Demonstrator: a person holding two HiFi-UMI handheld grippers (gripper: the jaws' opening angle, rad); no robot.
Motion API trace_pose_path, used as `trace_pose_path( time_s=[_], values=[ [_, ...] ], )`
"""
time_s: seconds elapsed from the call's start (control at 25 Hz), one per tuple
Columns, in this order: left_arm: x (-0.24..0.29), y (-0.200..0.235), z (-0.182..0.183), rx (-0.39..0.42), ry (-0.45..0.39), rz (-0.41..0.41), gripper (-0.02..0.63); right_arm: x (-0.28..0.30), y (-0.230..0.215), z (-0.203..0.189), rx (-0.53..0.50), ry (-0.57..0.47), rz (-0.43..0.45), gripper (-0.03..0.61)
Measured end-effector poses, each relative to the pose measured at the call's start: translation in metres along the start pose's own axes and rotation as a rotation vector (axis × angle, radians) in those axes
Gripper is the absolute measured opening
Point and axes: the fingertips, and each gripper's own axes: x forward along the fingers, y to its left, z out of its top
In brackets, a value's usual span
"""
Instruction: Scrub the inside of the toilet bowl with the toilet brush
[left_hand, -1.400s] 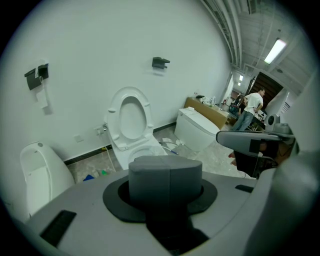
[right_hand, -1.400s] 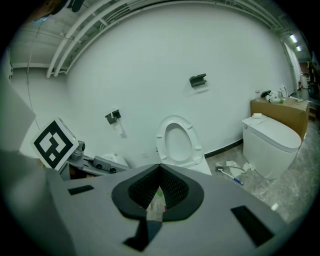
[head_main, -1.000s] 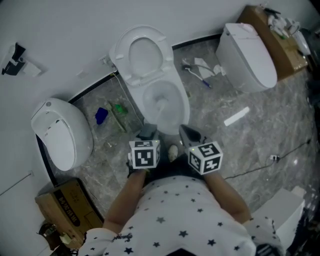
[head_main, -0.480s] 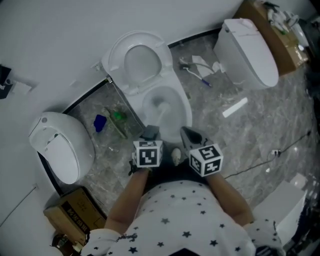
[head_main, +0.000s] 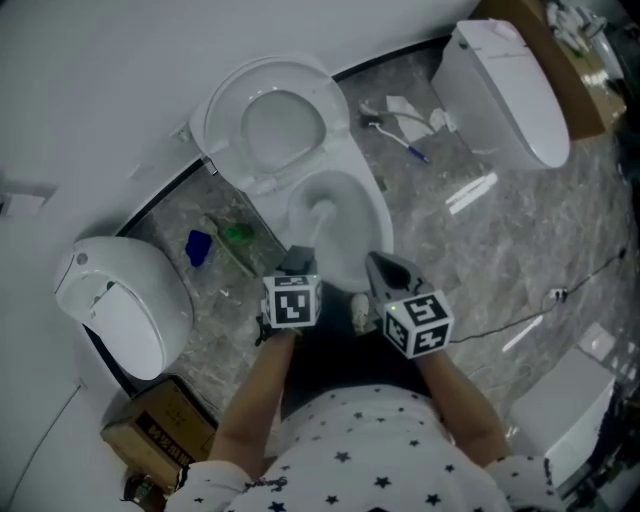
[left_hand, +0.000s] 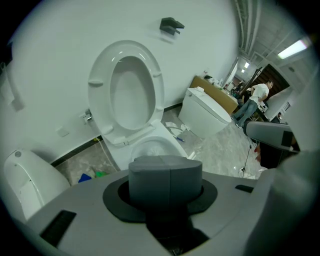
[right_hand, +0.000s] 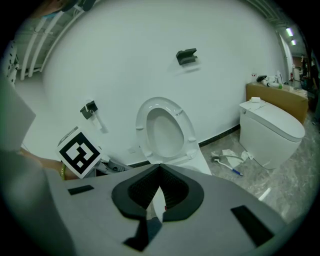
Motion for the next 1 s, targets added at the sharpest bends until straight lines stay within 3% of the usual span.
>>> trace_pose_path(
  time_s=[0.48,1.0],
  values=[
    [0.068,0.022,0.019,0.009,0.056,-0.012,0.155,0.047,-0.005,-0.017,-0.033,0.106,0.014,0.0],
    [0.121,0.043,0.044,0.022,0.053,-0.002,0.155,0.077,-0.013,-0.037,-0.017,0.159,0.008,0.0]
  ],
)
